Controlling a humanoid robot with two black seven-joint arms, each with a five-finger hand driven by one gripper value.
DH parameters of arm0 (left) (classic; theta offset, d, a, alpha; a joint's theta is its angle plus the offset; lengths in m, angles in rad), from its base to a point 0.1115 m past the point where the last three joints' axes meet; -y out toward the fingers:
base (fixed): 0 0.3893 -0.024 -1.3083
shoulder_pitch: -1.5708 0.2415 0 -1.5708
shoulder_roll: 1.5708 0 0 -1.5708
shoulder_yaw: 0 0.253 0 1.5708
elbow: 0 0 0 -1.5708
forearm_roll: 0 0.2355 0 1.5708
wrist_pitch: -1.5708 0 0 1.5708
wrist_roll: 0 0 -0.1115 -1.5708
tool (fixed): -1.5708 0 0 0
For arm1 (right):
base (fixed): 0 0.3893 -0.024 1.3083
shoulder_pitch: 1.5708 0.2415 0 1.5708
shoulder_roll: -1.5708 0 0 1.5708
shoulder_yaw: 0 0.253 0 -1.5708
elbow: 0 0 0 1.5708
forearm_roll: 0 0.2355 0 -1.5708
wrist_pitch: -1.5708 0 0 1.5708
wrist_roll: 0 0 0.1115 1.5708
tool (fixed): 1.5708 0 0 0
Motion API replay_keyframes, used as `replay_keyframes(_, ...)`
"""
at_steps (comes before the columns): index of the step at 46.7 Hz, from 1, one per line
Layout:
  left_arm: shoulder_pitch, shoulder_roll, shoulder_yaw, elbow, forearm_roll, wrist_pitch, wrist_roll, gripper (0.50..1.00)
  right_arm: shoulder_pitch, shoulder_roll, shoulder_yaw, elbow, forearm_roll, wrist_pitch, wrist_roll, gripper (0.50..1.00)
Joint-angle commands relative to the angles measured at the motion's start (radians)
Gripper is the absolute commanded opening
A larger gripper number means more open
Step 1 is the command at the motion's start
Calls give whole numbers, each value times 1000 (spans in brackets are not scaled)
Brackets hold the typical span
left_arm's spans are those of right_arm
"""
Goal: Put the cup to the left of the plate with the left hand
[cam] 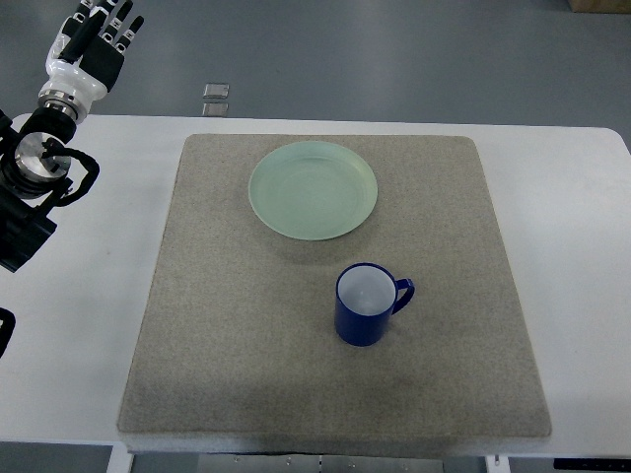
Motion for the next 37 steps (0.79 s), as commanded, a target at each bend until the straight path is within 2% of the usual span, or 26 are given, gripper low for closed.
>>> replay_keyframes(1, -2, -3, 0, -1, 0, -1, 0, 996, 1, 0, 0, 0, 0, 0, -1, 932)
replay_keyframes(37, -3, -3, 3, 21, 2, -2, 0, 996, 0, 0, 0, 0, 0, 0, 1, 932)
